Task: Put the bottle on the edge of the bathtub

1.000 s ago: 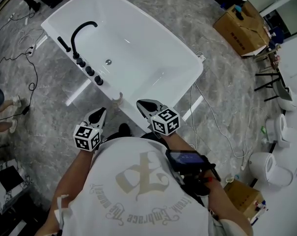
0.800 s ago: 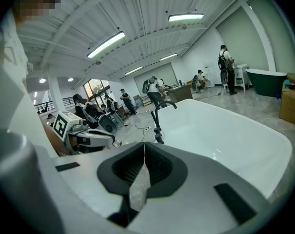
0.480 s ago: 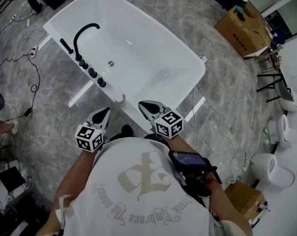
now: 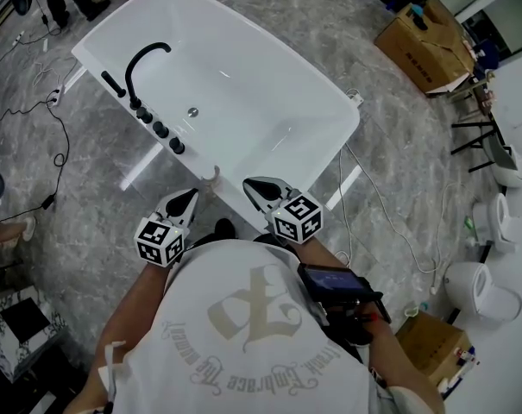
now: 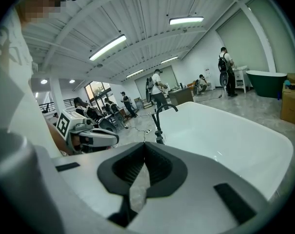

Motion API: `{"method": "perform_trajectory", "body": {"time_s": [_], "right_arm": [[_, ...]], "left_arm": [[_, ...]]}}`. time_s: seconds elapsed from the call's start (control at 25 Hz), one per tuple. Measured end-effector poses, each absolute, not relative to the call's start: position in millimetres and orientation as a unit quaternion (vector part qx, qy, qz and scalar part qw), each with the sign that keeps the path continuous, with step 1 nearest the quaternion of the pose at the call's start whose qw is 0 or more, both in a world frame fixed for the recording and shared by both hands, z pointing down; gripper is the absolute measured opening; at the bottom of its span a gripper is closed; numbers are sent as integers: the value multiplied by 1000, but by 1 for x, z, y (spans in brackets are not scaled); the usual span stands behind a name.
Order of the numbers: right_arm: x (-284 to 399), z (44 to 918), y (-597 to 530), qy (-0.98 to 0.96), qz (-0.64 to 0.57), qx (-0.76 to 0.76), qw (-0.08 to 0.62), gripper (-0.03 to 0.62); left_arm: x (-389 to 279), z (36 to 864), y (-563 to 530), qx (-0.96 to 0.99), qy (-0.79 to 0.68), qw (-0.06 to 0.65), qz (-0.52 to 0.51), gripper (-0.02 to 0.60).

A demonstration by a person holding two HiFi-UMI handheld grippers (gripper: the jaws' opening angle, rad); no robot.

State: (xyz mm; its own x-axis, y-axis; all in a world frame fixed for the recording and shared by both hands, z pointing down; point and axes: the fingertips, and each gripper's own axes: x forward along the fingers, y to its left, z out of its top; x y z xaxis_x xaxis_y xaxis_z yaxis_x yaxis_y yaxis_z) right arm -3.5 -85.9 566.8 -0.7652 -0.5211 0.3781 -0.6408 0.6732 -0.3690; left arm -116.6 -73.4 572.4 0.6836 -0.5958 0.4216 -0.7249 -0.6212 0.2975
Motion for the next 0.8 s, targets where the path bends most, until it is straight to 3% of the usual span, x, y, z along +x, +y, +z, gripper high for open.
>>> {"method": "perform_trajectory", "body": {"time_s": [0.8], "right_arm": [[1, 573, -93, -905, 253, 321, 119, 6]], "left_arm": [[-118, 576, -87, 877, -397, 246, 115, 6]]}}
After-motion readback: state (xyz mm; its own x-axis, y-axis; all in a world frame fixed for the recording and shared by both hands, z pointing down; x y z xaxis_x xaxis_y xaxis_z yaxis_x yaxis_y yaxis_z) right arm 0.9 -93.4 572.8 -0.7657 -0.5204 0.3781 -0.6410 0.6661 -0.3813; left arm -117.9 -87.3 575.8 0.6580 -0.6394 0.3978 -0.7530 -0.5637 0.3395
